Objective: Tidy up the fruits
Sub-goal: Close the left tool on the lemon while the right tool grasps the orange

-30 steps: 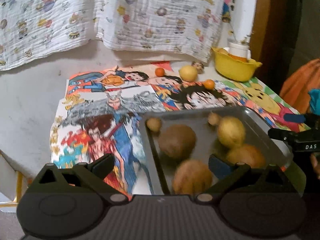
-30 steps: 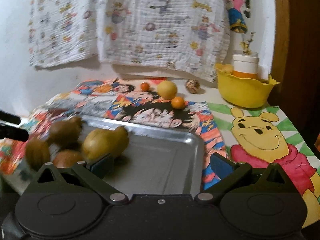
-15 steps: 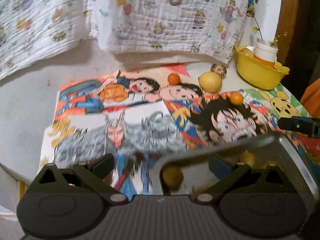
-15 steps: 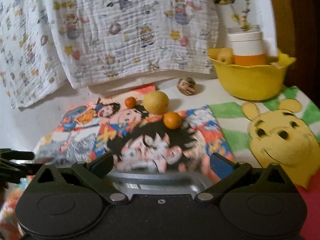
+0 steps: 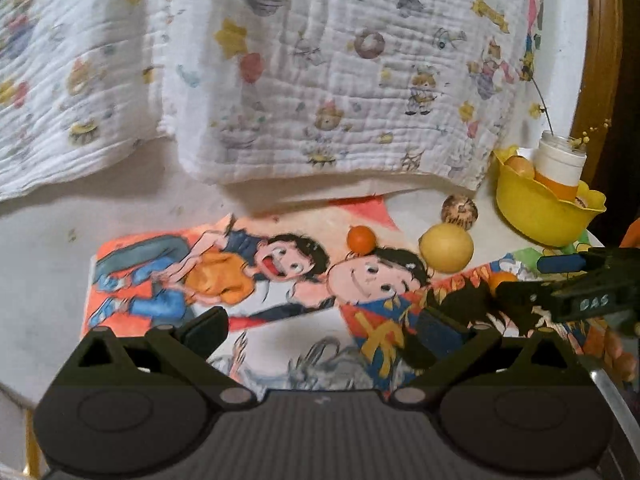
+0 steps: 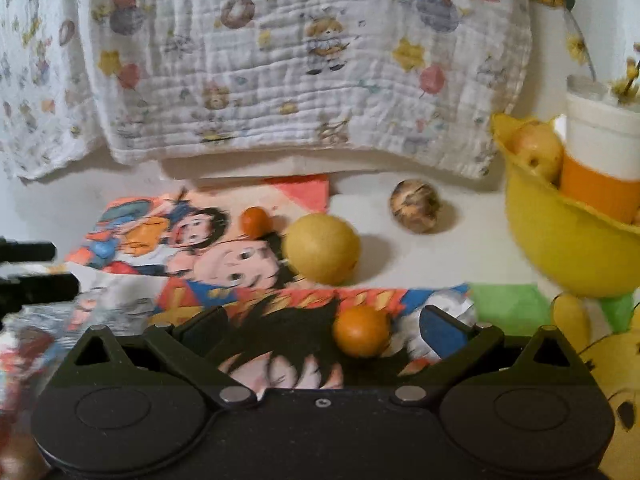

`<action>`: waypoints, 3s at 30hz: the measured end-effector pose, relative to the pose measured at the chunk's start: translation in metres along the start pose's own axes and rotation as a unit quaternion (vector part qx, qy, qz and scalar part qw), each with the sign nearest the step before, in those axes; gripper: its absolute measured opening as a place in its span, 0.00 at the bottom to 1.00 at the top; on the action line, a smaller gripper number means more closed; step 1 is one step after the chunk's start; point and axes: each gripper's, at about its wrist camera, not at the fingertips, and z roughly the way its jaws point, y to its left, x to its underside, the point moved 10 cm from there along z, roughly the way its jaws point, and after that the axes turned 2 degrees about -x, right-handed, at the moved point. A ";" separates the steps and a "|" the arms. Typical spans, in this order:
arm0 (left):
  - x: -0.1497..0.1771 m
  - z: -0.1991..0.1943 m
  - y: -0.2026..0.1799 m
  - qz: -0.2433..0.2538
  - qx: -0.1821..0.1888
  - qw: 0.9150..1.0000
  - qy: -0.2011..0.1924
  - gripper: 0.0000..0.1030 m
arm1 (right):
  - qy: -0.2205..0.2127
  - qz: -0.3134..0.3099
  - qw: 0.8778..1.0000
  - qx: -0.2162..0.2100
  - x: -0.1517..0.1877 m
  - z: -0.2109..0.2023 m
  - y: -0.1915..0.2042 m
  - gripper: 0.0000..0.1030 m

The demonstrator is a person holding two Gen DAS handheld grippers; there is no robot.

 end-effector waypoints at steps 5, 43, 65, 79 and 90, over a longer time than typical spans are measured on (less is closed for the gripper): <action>-0.015 0.023 -0.023 -0.003 0.045 0.999 -0.019 1.00 | -0.008 0.024 1.000 -0.001 0.000 0.011 -0.017 0.92; -0.046 0.148 -0.116 0.069 0.128 0.988 0.056 0.97 | 0.019 0.060 0.995 -0.081 0.017 0.024 -0.029 0.69; -0.045 0.136 -0.096 -0.026 0.197 0.978 0.063 0.99 | -0.021 0.048 0.993 -0.107 0.009 0.005 -0.023 0.99; -0.051 0.146 -0.096 -0.025 0.164 0.984 0.060 0.99 | -0.005 0.031 0.995 -0.098 0.014 0.010 -0.019 0.93; -0.043 0.159 -0.120 0.042 0.141 0.987 0.058 0.89 | 0.023 0.038 0.995 -0.093 0.020 0.021 -0.023 0.55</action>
